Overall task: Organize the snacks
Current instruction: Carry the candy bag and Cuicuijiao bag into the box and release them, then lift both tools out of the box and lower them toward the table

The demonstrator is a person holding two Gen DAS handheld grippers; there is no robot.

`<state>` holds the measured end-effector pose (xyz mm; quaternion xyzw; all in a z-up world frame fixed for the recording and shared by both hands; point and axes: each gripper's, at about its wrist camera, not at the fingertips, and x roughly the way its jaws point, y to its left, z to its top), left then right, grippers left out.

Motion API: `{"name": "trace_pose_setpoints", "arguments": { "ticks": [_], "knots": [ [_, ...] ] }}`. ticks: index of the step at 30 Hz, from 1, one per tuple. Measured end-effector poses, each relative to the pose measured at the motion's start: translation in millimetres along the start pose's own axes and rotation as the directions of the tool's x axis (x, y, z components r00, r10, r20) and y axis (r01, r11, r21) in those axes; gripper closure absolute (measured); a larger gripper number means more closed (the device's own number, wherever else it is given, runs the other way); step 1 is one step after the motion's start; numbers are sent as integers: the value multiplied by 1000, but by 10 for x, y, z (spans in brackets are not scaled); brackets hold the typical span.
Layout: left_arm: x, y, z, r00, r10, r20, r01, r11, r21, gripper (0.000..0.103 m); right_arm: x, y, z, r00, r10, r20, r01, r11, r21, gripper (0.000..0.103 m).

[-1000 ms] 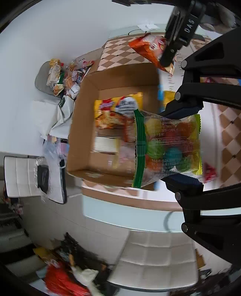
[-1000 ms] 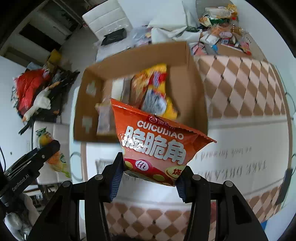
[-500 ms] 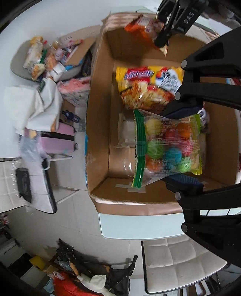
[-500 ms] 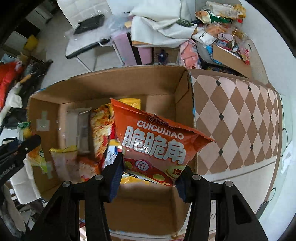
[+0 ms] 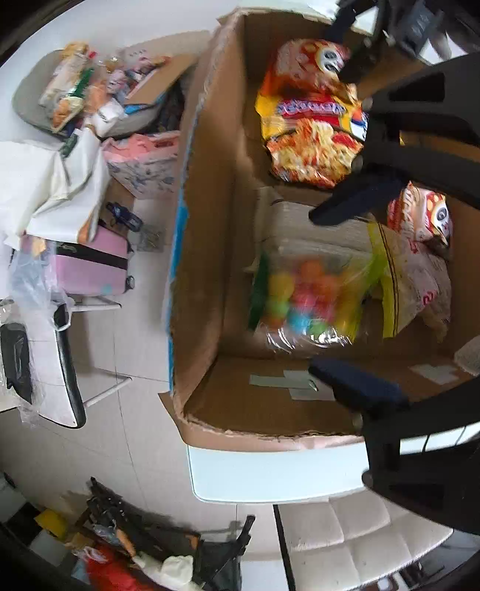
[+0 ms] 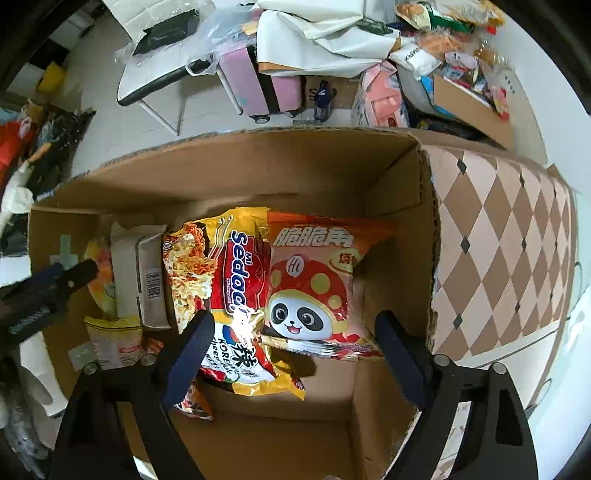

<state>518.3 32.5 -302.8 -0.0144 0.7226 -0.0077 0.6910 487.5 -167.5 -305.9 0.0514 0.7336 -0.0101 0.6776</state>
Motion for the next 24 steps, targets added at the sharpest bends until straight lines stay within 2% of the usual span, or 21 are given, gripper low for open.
{"name": "trace_pose_setpoints", "arguments": {
  "ticks": [7, 12, 16, 24],
  "knots": [
    [-95, -11, -4, 1000, -25, 19, 25, 1000, 13, 23, 21, 9, -41, 1000, 13, 4, -13, 1000, 21, 9],
    [-187, -39, -100, 998, -49, 43, 49, 999, 19, 23, -115, 41, -171, 999, 26, 46, -27, 999, 26, 9],
    [-355, -89, -262, 992, -44, 119, 40, 999, 31, 23, -239, 64, -337, 995, 18, 96, -21, 999, 28, 9],
    [-694, -171, -710, 968, -16, 251, -1, 998, 68, 21, -469, 178, -768, 982, 9, 190, -10, 1000, 5, 9]
  ]
}}
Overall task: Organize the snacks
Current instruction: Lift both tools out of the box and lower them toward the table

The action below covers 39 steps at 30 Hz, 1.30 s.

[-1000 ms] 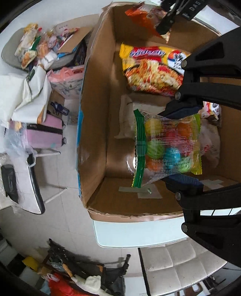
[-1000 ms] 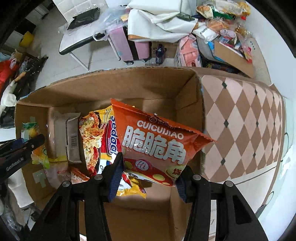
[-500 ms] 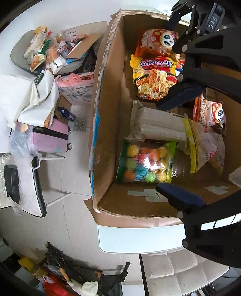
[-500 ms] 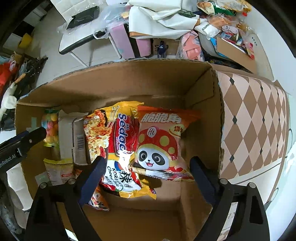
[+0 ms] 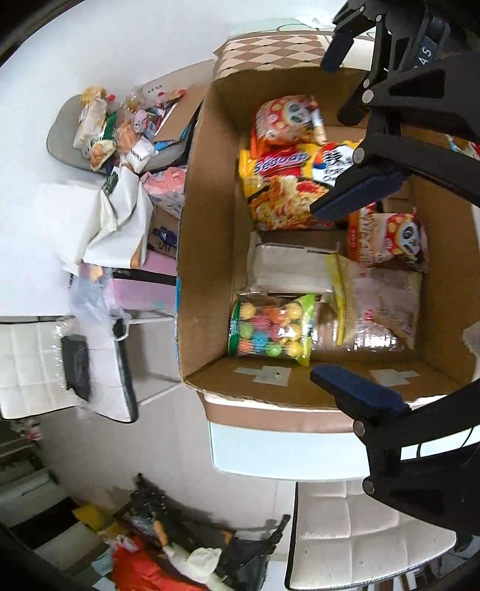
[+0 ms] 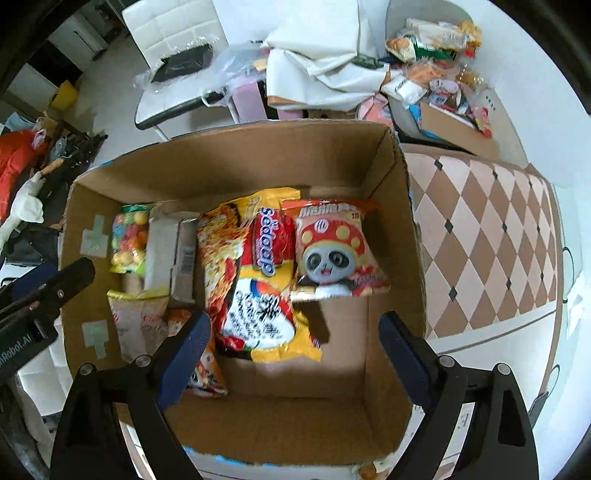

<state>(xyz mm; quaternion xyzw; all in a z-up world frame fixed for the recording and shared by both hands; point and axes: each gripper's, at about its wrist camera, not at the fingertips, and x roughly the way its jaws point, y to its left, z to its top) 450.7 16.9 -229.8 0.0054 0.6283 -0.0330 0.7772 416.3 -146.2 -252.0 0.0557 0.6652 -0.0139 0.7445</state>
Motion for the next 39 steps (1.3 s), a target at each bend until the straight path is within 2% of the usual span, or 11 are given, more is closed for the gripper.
{"name": "trace_pose_setpoints", "arguments": {
  "ticks": [2, 7, 12, 20, 26, 30, 32, 33, 34, 35, 39],
  "knots": [
    [-90, -35, -83, 1000, 1, 22, -1, 1000, 6, 15, -98, 39, -115, 1000, 2, 25, -1, 1000, -6, 9],
    [-359, -40, -340, 995, -10, 99, 11, 1000, -10, 14, -325, 106, -378, 996, -9, 89, 11, 1000, -28, 9],
    [-603, -22, -586, 989, -19, 145, 23, 999, -27, 14, -603, 119, -637, 987, -17, 160, 23, 999, -35, 9],
    [-1081, 0, -983, 974, -10, 225, 18, 999, -34, 14, -1112, 26, -988, 971, 21, 240, -19, 1000, -11, 9],
    [-1333, -32, -1264, 970, -21, 242, 31, 999, -35, 14, -1390, -19, -1291, 963, 52, 265, -54, 999, -2, 9],
    [-1407, -95, -1497, 970, -13, 241, 20, 999, -26, 14, -1427, -122, -1533, 968, 99, 229, -105, 994, 11, 9],
    [-1367, -125, -1596, 975, -20, 223, 26, 999, -27, 14, -1381, -246, -1677, 972, 126, 197, -137, 990, 43, 5],
    [-1333, -142, -1658, 977, -22, 212, 29, 999, -28, 11, -1349, -283, -1725, 974, 130, 187, -143, 988, 55, 5],
    [-1287, -151, -1709, 980, -23, 199, 29, 999, -31, 3, -1298, -351, -1800, 976, 132, 175, -146, 986, 75, 5],
    [-1246, -157, -1750, 982, -23, 189, 29, 999, -32, 1, -1221, -457, -1900, 980, 128, 155, -145, 984, 104, 5],
    [-965, -193, -1967, 993, -27, 115, 32, 999, -41, 1, -867, -838, -2253, 990, 126, 65, -137, 967, 217, 5]
  ]
}}
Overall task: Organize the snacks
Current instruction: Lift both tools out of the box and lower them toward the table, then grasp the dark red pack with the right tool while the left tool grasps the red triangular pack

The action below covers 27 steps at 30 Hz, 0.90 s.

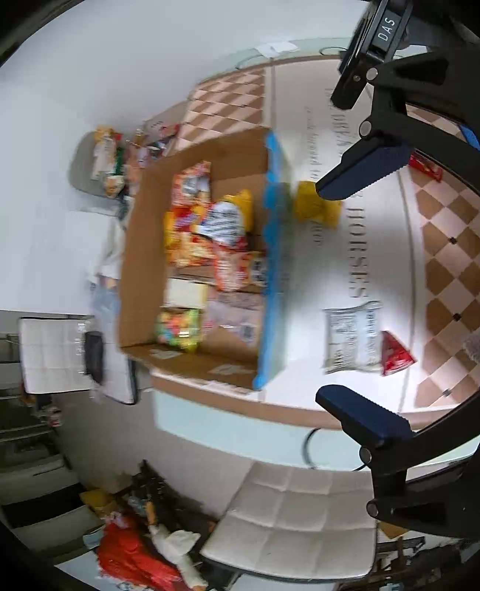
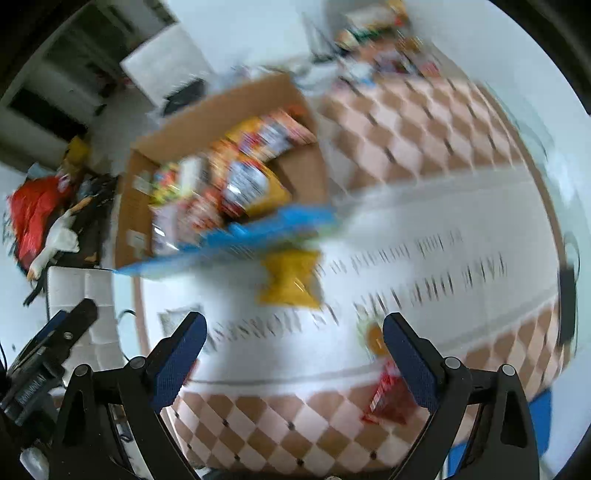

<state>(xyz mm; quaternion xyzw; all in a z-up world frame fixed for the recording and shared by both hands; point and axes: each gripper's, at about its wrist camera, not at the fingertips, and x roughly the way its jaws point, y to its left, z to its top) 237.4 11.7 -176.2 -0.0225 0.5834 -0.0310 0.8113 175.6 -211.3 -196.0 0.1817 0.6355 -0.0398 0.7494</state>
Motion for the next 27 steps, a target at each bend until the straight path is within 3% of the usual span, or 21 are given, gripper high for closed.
{"name": "trace_pose_setpoints", "arguments": {
  "ticks": [4, 8, 12, 17, 19, 20, 21, 27],
  "knots": [
    [284, 21, -257, 997, 15, -79, -16, 1000, -12, 1, 379, -539, -303, 994, -32, -106, 46, 990, 132, 5],
    [511, 32, -455, 987, 40, -155, -42, 999, -7, 1, 870, -1151, -651, 972, -36, -232, 103, 953, 284, 5],
    [719, 16, -635, 976, 58, -211, -58, 998, 7, 1, 1193, -1496, -907, 952, -31, -304, 147, 920, 364, 6],
    [882, 152, -818, 961, 79, -264, -84, 996, -8, 1, 1405, -1620, -1092, 940, -38, -338, 172, 910, 377, 14],
    [914, 261, -870, 957, 76, -281, -89, 995, -34, 1, 1485, -1598, -1143, 935, -47, -352, 181, 916, 359, 34],
    [919, 337, -898, 955, 80, -286, -99, 994, -50, 1, 1487, -1590, -1158, 940, -32, -341, 165, 916, 367, 36],
    [919, 407, -915, 953, 83, -291, -107, 992, -66, 1, 1466, -1570, -1167, 943, -38, -332, 167, 915, 368, 44],
    [871, 836, -915, 951, 87, -296, -139, 977, -159, 1, 1197, -1270, -1108, 963, -77, -256, 153, 944, 291, 44]
  ]
}}
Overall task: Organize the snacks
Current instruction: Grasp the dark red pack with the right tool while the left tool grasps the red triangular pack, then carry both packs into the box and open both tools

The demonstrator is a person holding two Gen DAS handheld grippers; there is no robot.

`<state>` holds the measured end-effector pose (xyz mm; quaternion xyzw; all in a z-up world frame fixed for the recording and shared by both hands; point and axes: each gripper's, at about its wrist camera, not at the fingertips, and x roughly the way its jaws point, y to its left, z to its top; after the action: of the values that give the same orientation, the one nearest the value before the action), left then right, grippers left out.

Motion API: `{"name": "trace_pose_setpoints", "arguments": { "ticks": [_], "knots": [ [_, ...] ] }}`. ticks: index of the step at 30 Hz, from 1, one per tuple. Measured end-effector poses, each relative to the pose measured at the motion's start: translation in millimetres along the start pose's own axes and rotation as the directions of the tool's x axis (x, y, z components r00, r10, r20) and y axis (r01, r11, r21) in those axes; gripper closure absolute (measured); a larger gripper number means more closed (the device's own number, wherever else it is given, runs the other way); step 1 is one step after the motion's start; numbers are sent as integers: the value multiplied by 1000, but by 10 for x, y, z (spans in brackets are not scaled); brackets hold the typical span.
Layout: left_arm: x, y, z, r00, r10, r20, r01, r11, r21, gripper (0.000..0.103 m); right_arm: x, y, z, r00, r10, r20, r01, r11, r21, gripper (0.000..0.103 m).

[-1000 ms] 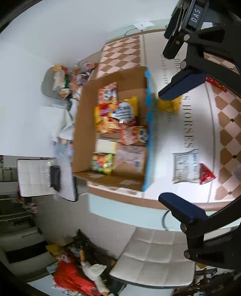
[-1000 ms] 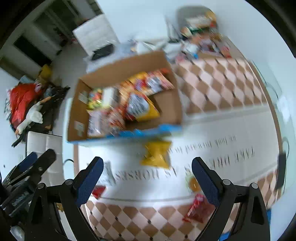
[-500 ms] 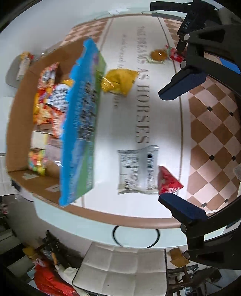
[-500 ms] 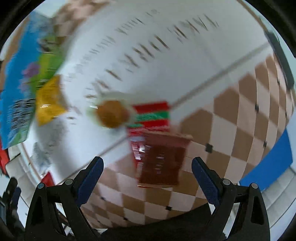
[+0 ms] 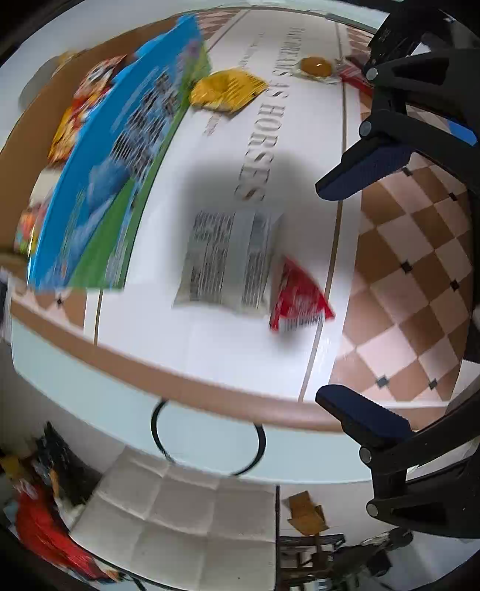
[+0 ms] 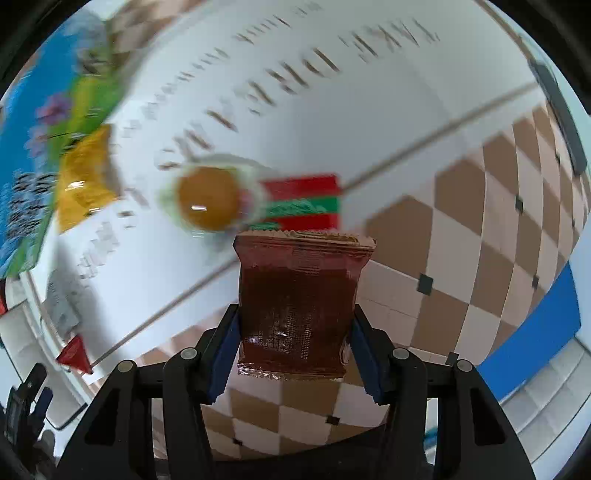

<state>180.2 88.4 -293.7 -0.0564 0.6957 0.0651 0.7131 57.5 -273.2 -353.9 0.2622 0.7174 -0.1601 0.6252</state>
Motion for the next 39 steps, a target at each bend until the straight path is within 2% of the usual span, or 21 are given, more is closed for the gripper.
{"name": "trace_pose_setpoints", "arguments": {
  "ticks": [2, 7, 11, 13, 15, 17, 20, 23, 27, 28, 29, 30, 31, 36, 39],
  "knots": [
    [17, 94, 39, 1000, -24, 6, 24, 999, -32, 1, -111, 147, -26, 1000, 14, 26, -13, 999, -41, 44],
    [187, 197, 241, 988, -137, -68, 129, 985, -118, 1, -196, 620, -44, 998, 46, 39, -39, 988, -151, 44],
    [385, 157, 480, 978, -176, -108, 155, 972, -179, 1, -103, 994, -8, 998, 51, 35, -43, 978, -204, 44],
    [507, 105, 582, 976, -164, -143, 138, 974, -179, 1, -53, 1106, 49, 998, 54, 31, -46, 974, -220, 44],
    [520, 57, 589, 980, -138, -142, 116, 981, -154, 1, -67, 1198, 31, 998, 56, 26, -48, 970, -238, 44],
    [481, 11, 541, 988, -96, -121, 85, 992, -90, 1, -65, 1348, 19, 998, 55, 21, -47, 966, -256, 44],
    [509, -40, 385, 990, -41, -132, 40, 999, -13, 1, -38, 1419, -25, 999, 52, 7, -48, 962, -270, 44],
    [620, -19, 253, 984, -43, -174, 43, 999, -5, 1, 38, 1452, -62, 999, 51, -7, -51, 962, -269, 44],
    [723, 2, 195, 982, -52, -183, 49, 999, -17, 2, 95, 1470, -71, 999, 47, -19, -51, 962, -270, 44],
    [738, 5, 191, 982, -56, -179, 54, 998, -15, 7, 100, 1475, -72, 999, 47, -21, -51, 961, -271, 44],
    [756, 5, 197, 983, -57, -177, 56, 998, -12, 24, 105, 1481, -73, 999, 48, -23, -52, 961, -272, 44],
    [773, 9, 192, 982, -57, -180, 55, 998, -11, 36, 101, 1478, -70, 999, 48, -24, -53, 960, -273, 44],
    [804, 12, 184, 979, -67, -190, 65, 998, -14, 55, 86, 1459, -60, 998, 49, -27, -54, 960, -274, 44],
    [815, -2, 110, 984, -52, -171, 53, 999, 3, 57, 67, 1500, -79, 998, 55, -28, -61, 958, -281, 44],
    [779, -45, 98, 982, -76, -171, 74, 997, -16, 59, 68, 1574, -102, 998, 63, -26, -68, 956, -287, 44]
  ]
}}
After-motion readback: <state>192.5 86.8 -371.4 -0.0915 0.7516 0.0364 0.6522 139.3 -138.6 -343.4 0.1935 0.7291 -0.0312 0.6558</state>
